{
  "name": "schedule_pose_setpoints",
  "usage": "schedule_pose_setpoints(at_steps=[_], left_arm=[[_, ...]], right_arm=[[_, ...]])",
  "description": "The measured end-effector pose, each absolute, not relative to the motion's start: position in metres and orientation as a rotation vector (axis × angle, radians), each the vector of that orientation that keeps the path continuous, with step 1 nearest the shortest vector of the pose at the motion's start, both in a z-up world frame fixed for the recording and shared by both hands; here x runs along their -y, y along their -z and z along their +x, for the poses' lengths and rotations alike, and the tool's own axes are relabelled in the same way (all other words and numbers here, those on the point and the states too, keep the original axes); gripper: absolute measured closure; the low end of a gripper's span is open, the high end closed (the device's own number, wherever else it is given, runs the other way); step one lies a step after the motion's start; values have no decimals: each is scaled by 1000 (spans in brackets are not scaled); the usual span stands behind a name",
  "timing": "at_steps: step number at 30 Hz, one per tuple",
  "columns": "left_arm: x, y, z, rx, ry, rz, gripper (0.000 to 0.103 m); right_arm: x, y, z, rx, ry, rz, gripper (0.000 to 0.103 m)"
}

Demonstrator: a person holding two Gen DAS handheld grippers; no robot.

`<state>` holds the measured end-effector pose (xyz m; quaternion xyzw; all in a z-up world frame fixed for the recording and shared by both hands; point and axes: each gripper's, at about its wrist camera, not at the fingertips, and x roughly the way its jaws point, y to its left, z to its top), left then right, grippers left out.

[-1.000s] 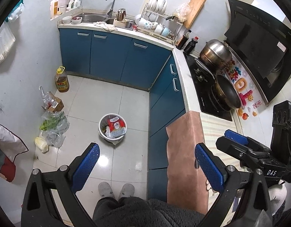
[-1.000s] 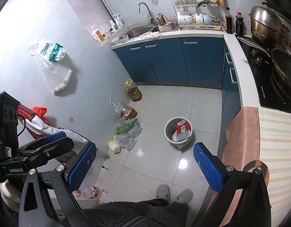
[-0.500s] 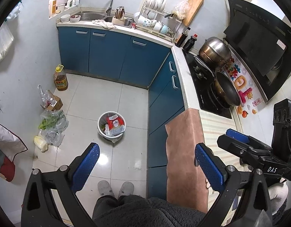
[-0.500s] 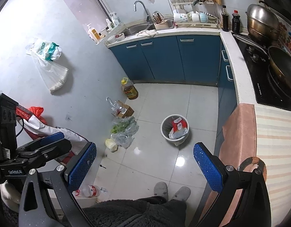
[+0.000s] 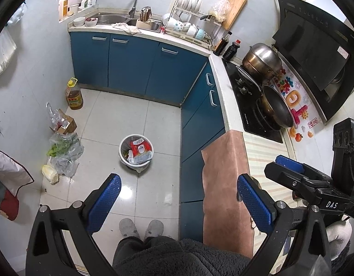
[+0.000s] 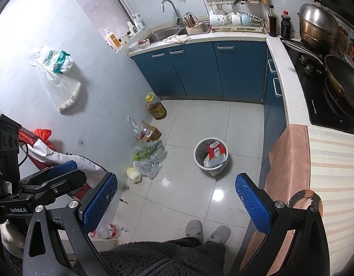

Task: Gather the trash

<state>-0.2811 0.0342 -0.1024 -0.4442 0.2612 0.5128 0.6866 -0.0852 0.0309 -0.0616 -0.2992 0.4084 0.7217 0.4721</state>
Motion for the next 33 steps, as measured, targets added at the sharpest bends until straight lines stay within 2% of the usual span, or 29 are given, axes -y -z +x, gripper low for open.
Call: schedule_pose_setpoints(at_steps=[33], left_arm=[[-48, 97, -279, -596, -1124, -980, 0]], right_arm=[[-34, 63, -84, -1014, -1768, -725, 0]])
